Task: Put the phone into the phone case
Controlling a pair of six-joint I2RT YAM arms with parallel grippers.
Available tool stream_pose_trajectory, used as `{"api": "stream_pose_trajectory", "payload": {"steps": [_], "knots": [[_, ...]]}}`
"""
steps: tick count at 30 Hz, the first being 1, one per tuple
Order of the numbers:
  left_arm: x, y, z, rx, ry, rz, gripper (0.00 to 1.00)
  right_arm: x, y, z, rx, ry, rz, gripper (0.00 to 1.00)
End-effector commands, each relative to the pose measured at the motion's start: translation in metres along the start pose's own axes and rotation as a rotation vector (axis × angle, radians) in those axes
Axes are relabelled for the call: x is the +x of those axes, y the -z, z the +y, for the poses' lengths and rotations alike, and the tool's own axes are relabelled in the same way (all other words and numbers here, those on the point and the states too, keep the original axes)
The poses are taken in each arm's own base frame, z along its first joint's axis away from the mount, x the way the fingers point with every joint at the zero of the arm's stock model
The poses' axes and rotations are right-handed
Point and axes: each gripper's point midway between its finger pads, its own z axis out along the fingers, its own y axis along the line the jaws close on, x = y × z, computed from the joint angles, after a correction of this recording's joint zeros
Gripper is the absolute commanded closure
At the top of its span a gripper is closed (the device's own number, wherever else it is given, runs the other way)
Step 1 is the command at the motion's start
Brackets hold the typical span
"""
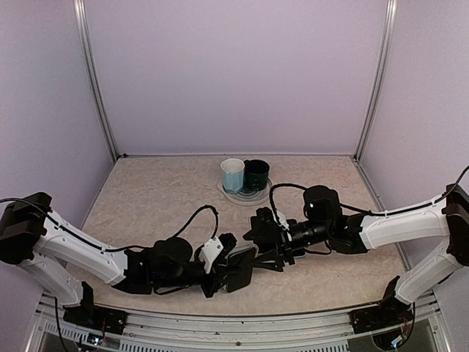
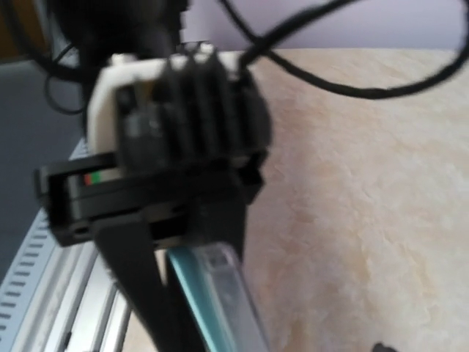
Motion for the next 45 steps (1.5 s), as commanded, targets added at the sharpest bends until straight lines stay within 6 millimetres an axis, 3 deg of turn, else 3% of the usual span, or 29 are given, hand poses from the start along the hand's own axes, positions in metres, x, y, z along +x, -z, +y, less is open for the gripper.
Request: {"api": "stream_pose_trajectory", "payload": {"steps": [1,5,10,13,16,19,23,29,31,34,38,45], "knots": [[-0.055,0.01,-0.008,0.059,0.159,-0.167,1.0,0.005,0.006,-0.009,0.095,-0.181,-0.013,0.21],[-0.075,0.02,-0.026,0.17,0.214,-0.201,1.0,-0.007,0.015,-0.01,0.125,-0.319,-0.093,0.2],[-0.083,0.028,-0.026,0.252,0.32,-0.225,1.0,-0.02,0.017,-0.007,0.091,-0.435,-0.173,0.27],[-0.082,0.029,-0.019,0.287,0.385,-0.217,1.0,-0.017,0.017,-0.006,0.086,-0.483,-0.18,0.42],[-0.073,0.023,-0.018,0.316,0.42,-0.185,1.0,-0.006,0.01,-0.003,0.05,-0.537,-0.144,0.52],[-0.062,0.016,-0.018,0.329,0.445,-0.165,1.0,0.006,0.005,0.0,0.044,-0.577,-0.123,0.53],[-0.045,0.009,-0.015,0.338,0.494,-0.13,1.0,0.016,0.008,0.002,0.066,-0.614,-0.117,0.71],[-0.029,-0.007,-0.006,0.311,0.565,-0.071,0.99,0.032,0.005,0.002,0.08,-0.676,-0.073,0.91],[-0.02,-0.015,-0.002,0.294,0.584,-0.04,0.93,0.04,0.003,-0.001,0.093,-0.706,-0.042,1.0],[-0.005,-0.022,0.011,0.23,0.626,-0.009,0.82,0.055,0.001,-0.008,0.145,-0.746,0.013,1.0],[0.035,-0.037,0.036,0.1,0.716,0.117,0.74,0.077,0.005,-0.019,0.23,-0.812,0.066,1.0],[0.066,-0.049,0.045,0.023,0.773,0.233,0.47,0.105,0.0,-0.036,0.287,-0.893,0.147,1.0]]}}
